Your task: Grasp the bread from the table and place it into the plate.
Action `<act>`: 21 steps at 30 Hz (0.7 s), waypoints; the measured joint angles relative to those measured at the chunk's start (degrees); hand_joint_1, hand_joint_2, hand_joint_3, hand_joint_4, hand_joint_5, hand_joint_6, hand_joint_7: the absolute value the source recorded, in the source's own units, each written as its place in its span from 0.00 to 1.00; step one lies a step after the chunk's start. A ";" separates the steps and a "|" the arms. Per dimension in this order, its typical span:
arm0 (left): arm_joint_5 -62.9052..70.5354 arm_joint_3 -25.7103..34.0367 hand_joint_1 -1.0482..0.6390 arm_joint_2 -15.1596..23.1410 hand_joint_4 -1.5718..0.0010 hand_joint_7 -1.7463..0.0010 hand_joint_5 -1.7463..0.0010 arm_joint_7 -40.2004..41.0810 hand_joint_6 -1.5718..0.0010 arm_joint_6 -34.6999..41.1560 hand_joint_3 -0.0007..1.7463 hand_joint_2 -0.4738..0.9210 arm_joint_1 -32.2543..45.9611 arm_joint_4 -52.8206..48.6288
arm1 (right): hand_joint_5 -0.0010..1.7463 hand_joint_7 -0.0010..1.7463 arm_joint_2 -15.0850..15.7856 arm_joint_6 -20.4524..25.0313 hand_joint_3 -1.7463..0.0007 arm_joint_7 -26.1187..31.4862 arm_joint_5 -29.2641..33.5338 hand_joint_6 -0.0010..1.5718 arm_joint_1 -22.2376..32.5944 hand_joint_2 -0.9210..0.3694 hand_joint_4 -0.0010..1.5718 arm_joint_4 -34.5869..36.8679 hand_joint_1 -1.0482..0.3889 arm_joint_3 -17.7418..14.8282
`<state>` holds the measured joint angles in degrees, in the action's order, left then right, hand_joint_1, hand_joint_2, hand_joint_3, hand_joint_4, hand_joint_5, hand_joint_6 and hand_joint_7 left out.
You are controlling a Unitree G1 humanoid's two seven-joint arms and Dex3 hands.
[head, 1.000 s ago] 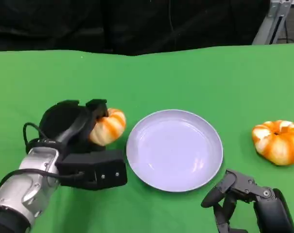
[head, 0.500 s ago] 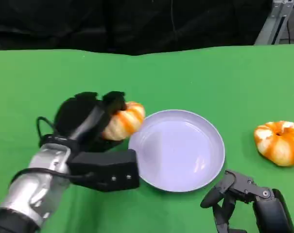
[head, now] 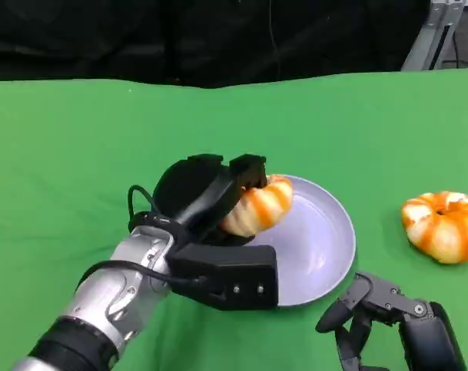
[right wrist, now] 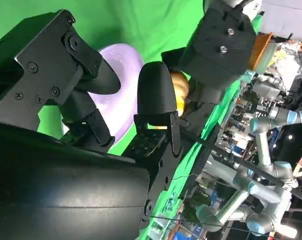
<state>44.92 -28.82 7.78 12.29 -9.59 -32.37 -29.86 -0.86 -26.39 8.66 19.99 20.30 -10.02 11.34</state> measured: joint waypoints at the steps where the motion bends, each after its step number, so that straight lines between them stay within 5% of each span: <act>1: 0.00 -0.01 0.52 0.00 0.48 0.03 0.00 0.00 0.60 0.00 0.51 0.67 -0.12 -0.01 | 1.00 0.76 0.00 0.00 0.19 0.00 0.00 0.53 0.00 0.50 0.58 0.00 0.77 0.00; 3: 0.09 -0.66 0.52 -0.85 0.52 0.11 0.00 0.09 0.59 0.08 0.45 0.72 -1.17 -1.94 | 1.00 0.76 -0.01 0.06 0.19 0.00 0.00 0.53 -0.01 0.50 0.59 -0.01 0.77 0.00; 5: 0.03 -1.34 0.48 -1.96 0.55 0.59 0.18 0.09 0.49 0.13 0.25 0.86 -1.84 -4.37 | 1.00 0.76 -0.02 0.34 0.19 -0.01 -0.01 0.53 0.04 0.50 0.59 -0.02 0.77 0.03; 7: -0.17 -1.90 0.45 -2.70 0.60 0.86 0.31 -0.47 0.48 -0.25 0.11 0.96 -1.84 -5.77 | 1.00 0.76 -0.06 0.41 0.19 -0.01 0.01 0.53 0.13 0.50 0.59 -0.02 0.77 0.07; 8: -0.33 -2.29 0.41 -2.81 0.65 0.94 0.50 -1.23 0.56 -0.45 0.08 0.98 -1.86 -5.98 | 1.00 0.75 -0.07 0.41 0.19 0.00 0.01 0.53 0.12 0.49 0.59 -0.02 0.77 0.10; 10: -0.66 -2.66 0.39 -2.73 0.66 0.98 0.63 -3.45 0.60 -0.94 0.06 1.00 -1.90 -6.02 | 1.00 0.75 -0.04 0.41 0.19 0.00 0.01 0.53 0.12 0.49 0.59 -0.02 0.77 0.10; 13: -0.73 -2.72 0.39 -2.47 0.66 0.99 0.66 -5.00 0.61 -1.15 0.06 1.00 -1.90 -6.01 | 1.00 0.75 -0.02 0.41 0.19 0.00 0.01 0.53 0.10 0.49 0.59 -0.02 0.77 0.10; 16: -0.84 -2.71 0.20 -2.03 0.91 1.00 0.78 -6.73 0.86 -1.13 0.09 1.00 -2.02 -5.92 | 1.00 0.75 -0.03 0.41 0.20 0.01 0.01 0.53 0.09 0.49 0.59 -0.02 0.76 0.10; 21: -2.06 -2.68 0.10 -1.25 1.00 1.00 0.91 -13.06 0.97 0.16 0.12 1.00 -2.09 -3.59 | 1.00 0.75 0.10 0.40 0.20 0.04 0.07 0.53 0.05 0.49 0.58 -0.02 0.76 0.10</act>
<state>42.86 -31.50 6.53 -0.77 -9.43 -34.46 -33.45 -0.76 -25.98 8.69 20.06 20.35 -10.04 11.43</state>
